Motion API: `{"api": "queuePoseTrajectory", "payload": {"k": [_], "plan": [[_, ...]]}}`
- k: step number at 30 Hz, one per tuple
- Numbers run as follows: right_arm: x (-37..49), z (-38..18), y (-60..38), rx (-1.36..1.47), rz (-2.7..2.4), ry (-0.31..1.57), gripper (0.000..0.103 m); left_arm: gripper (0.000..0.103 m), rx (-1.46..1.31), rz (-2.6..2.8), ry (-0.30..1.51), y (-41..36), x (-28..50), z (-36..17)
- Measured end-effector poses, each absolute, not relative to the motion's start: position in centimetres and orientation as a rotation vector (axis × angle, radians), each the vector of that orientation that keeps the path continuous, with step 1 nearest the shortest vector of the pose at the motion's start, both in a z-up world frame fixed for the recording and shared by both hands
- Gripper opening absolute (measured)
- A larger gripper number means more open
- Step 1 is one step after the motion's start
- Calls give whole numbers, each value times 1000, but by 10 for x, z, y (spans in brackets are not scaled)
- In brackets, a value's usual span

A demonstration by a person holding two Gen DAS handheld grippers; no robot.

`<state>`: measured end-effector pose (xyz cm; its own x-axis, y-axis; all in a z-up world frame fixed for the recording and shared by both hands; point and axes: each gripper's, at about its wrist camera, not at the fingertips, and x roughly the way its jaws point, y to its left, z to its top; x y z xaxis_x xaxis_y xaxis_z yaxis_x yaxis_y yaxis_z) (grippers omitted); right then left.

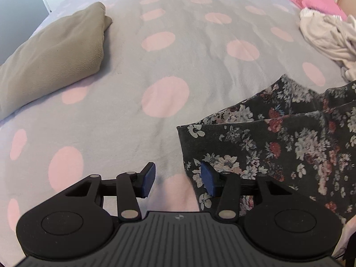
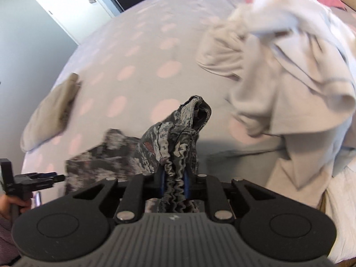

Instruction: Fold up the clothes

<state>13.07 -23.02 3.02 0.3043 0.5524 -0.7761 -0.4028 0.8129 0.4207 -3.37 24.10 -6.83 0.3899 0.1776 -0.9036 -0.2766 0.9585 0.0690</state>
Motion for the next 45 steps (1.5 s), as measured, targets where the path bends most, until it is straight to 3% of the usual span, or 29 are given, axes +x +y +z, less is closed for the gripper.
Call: {"api": "queuePoseTrajectory", "payload": {"k": [8, 15, 37, 45], "plan": [[104, 85, -153, 172, 796, 1079, 17, 44, -114, 258, 1102, 237, -46, -49], [82, 89, -62, 86, 880, 1116, 17, 43, -128, 236, 1083, 237, -55, -40], [55, -31, 121, -263, 977, 1366, 17, 43, -171, 248, 1152, 264, -65, -59], [61, -36, 126, -205, 972, 1425, 31, 42, -151, 256, 1164, 264, -67, -55]]}}
